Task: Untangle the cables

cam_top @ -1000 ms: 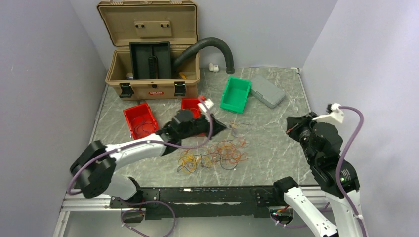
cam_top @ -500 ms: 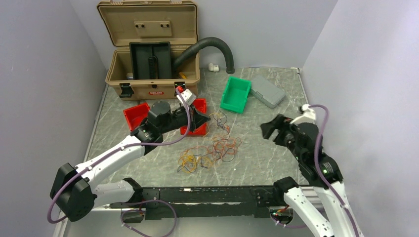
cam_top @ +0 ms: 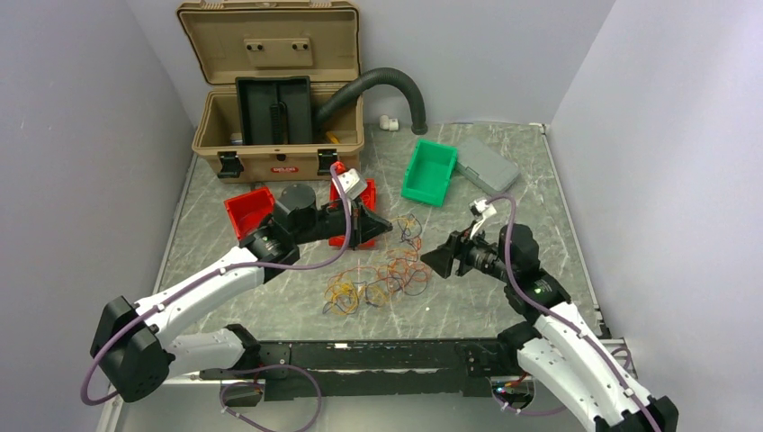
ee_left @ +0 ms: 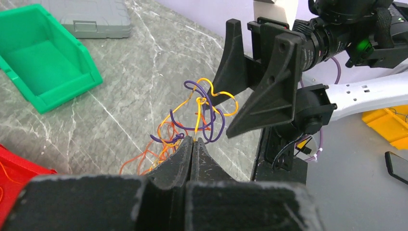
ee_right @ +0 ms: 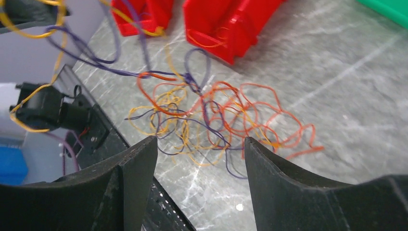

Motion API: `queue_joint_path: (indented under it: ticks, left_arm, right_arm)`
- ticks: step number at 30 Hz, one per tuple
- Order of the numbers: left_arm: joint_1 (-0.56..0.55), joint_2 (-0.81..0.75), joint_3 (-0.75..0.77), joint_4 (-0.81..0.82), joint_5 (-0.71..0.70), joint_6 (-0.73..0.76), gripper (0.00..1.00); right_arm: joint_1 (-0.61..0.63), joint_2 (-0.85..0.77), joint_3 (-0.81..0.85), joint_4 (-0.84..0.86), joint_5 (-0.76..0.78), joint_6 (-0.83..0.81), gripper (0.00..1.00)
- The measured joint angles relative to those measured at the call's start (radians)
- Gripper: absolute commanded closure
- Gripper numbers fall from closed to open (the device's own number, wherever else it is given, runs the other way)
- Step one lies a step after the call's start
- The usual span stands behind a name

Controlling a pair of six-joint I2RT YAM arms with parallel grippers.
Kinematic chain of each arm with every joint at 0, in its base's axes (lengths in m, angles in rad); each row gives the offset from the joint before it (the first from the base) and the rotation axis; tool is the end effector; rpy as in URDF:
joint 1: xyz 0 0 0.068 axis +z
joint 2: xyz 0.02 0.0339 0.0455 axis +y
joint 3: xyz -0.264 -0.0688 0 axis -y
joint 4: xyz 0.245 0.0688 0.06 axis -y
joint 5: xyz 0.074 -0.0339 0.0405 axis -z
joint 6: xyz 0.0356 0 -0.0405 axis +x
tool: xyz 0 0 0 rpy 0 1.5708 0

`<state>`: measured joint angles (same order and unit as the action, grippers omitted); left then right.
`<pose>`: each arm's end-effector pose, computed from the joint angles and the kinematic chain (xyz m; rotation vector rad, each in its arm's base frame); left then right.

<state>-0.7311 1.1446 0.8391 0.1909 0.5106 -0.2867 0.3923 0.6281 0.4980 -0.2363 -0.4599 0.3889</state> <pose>0.1871 -0.1912 0.3254 0.7916 1.6353 -1.1719 0.1381 0.0742 0.2584 -0.3243 1.9938 0.9536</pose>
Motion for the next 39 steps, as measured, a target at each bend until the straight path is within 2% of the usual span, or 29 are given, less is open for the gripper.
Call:
queue_joint_path:
  ticks: [3,6,8,12,13,17,22,25,32,39]
  left_arm:
    - [-0.005,0.000,0.011,-0.008,0.001,0.006,1.00]
    - [-0.007,0.000,0.020,-0.023,0.001,0.012,1.00]
    - [-0.009,0.000,0.026,-0.034,0.001,0.013,1.00]
    - [-0.011,0.000,0.033,-0.044,0.000,0.014,1.00]
    - [-0.012,0.000,0.035,-0.048,-0.002,0.016,1.00]
    - [-0.012,-0.008,0.037,-0.073,-0.031,0.028,1.00]
    - [-0.010,-0.071,0.043,-0.185,-0.201,0.038,1.00]
    - [0.002,-0.138,0.038,-0.230,-0.313,0.032,1.00]
    - [0.023,-0.319,-0.034,-0.290,-0.573,0.000,1.00]
    - [0.024,-0.433,-0.053,-0.407,-0.708,-0.024,1.00]
  right_arm:
    - [0.063,0.016,-0.011,0.094,-0.013,-0.039,0.33]
    - [0.134,0.053,-0.011,0.167,0.009,-0.086,0.41]
    - [0.178,0.089,-0.007,0.192,0.034,-0.119,0.55]
    - [0.216,0.140,0.000,0.215,0.076,-0.158,0.94]
    - [0.218,0.140,0.000,0.218,0.091,-0.162,1.00]
    - [0.219,0.097,-0.002,0.222,0.162,-0.158,1.00]
    - [0.220,-0.085,-0.012,0.175,0.337,-0.113,1.00]
    - [0.220,-0.185,-0.007,0.078,0.493,-0.052,1.00]
    - [0.220,-0.305,0.102,-0.292,0.944,0.201,1.00]
    - [0.220,-0.381,0.166,-0.478,1.139,0.339,1.00]
